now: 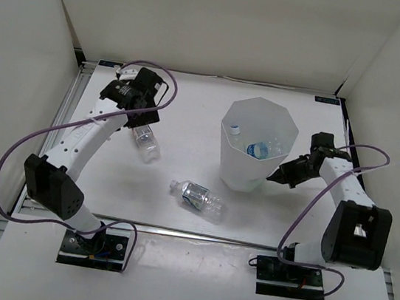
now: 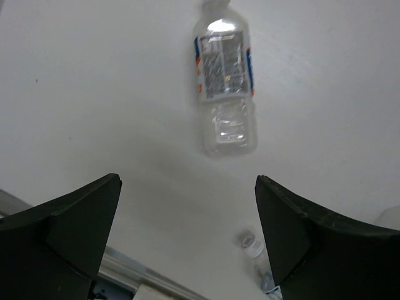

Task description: Put the plastic bottles in the bin

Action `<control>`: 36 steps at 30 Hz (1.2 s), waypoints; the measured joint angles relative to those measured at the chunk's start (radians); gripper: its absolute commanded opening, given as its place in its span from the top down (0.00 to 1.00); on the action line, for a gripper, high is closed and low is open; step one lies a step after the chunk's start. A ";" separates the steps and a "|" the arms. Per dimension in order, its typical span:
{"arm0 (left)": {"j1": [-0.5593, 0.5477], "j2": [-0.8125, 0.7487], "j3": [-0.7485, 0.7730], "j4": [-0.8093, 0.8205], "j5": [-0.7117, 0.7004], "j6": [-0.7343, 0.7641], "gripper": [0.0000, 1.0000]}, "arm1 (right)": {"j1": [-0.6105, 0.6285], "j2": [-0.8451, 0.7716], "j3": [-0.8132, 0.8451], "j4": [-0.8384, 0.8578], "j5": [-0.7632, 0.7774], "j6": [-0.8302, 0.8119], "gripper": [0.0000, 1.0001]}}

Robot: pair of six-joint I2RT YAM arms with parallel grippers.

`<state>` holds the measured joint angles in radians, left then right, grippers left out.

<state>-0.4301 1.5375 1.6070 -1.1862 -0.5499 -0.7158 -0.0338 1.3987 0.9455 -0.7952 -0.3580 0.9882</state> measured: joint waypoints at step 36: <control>0.225 0.511 0.122 0.134 0.406 -0.006 0.01 | -0.064 0.135 0.359 0.091 -0.247 -0.056 0.94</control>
<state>-0.2050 2.0487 1.7290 -1.0527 -0.1440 -0.7223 -0.0975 1.5337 1.3048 -0.7040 -0.6052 0.9325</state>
